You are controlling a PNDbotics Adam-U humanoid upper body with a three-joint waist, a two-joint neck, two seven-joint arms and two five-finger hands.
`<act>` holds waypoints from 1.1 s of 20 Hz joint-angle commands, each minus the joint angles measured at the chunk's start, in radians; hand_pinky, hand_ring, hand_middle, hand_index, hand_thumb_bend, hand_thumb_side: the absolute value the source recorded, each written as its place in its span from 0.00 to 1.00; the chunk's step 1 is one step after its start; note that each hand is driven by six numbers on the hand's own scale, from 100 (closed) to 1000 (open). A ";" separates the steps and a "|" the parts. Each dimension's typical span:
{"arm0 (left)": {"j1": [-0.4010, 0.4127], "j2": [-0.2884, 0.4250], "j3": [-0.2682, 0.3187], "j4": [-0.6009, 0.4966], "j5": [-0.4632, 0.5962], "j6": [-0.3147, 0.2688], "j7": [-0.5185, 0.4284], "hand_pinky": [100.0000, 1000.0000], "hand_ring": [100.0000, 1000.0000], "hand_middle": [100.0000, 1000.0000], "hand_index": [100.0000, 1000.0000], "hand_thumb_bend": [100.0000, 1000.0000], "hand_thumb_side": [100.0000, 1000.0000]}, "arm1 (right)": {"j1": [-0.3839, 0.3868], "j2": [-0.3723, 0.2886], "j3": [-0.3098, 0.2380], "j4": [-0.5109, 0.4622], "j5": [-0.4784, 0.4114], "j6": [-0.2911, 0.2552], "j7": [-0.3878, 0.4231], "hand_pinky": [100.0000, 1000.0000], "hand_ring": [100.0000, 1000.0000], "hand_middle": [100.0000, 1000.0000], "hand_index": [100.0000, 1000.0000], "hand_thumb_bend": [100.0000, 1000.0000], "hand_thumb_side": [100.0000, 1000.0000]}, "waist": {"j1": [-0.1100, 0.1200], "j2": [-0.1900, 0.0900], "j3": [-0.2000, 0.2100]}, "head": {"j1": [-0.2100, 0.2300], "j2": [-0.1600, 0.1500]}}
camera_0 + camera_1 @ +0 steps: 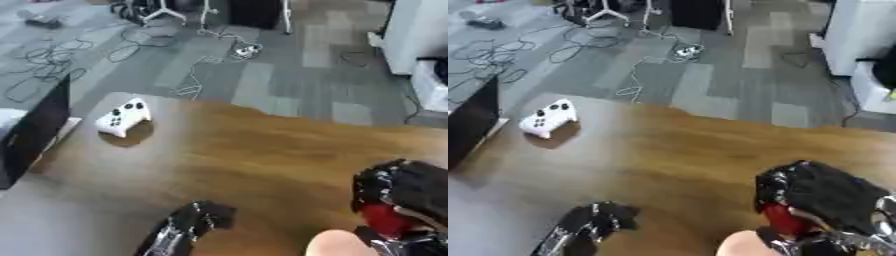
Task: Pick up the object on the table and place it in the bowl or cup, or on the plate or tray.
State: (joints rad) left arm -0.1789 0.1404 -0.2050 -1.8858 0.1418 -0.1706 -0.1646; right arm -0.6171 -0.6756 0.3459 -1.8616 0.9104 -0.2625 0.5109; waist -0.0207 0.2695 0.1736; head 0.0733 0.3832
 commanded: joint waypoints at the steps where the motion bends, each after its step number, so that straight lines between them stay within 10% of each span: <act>1: -0.012 0.010 0.008 -0.033 -0.017 -0.022 -0.005 0.68 0.77 0.53 0.68 0.11 0.94 | -0.004 0.000 -0.001 0.000 0.012 -0.008 -0.001 0.13 0.04 0.15 0.23 0.00 0.00 | 0.000 -0.016 0.004 | -0.021 -0.017; 22: -0.015 0.008 0.011 -0.050 -0.027 -0.065 -0.008 0.65 0.76 0.52 0.67 0.12 0.90 | 0.007 0.119 0.057 0.080 0.099 -0.022 -0.041 0.12 0.06 0.17 0.26 0.00 0.01 | 0.006 -0.027 -0.004 | -0.016 0.046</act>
State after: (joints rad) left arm -0.1876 0.1407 -0.2016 -1.9110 0.1131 -0.2266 -0.1732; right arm -0.6037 -0.5534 0.4064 -1.7758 1.0038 -0.2860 0.4805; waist -0.0184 0.2634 0.1708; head 0.0606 0.4279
